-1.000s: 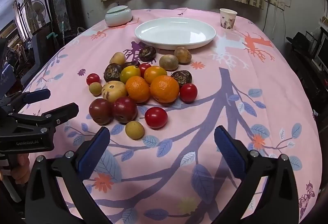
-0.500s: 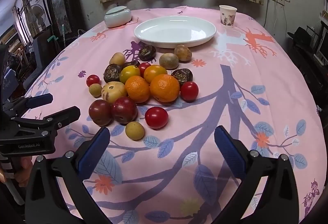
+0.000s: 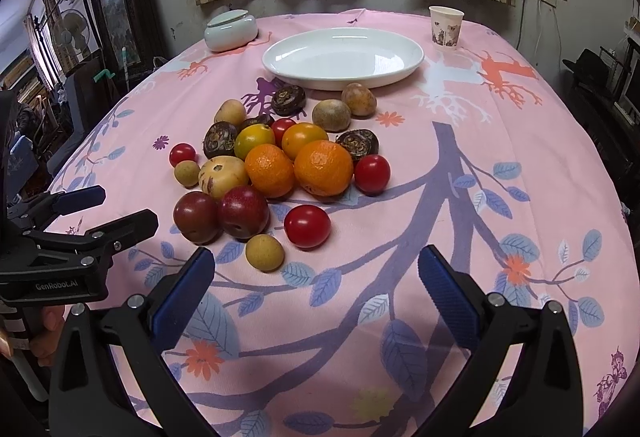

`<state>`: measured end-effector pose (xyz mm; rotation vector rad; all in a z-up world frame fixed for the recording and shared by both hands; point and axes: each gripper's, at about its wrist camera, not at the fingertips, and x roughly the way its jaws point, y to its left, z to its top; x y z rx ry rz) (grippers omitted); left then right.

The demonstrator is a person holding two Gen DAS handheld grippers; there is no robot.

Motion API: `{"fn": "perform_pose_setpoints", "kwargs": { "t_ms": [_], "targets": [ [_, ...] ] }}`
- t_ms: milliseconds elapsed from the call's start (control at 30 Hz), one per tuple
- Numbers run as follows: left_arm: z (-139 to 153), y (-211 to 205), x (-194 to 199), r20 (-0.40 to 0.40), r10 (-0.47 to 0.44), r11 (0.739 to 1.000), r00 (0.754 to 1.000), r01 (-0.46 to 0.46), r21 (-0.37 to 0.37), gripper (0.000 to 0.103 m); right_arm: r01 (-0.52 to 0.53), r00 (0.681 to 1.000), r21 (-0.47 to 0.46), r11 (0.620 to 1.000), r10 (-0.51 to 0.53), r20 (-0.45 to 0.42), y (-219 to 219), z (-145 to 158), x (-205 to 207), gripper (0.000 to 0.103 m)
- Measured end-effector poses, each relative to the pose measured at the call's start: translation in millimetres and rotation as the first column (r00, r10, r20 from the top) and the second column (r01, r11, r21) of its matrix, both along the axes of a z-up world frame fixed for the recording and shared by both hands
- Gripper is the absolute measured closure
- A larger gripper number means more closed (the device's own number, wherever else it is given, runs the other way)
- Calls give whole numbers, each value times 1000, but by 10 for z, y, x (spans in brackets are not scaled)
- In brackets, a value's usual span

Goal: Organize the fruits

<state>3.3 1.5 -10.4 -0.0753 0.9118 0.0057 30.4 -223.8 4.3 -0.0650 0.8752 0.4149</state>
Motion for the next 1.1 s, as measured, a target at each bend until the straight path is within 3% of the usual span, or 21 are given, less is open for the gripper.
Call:
{"fn": "perform_pose_setpoints", "kwargs": {
  "t_ms": [1100],
  "targets": [
    [-20,-43,-24,-16,-10,1000,1000,10,5,2,1,1000,7,1000,-1,-9,-16,-45,19,1]
  ]
}}
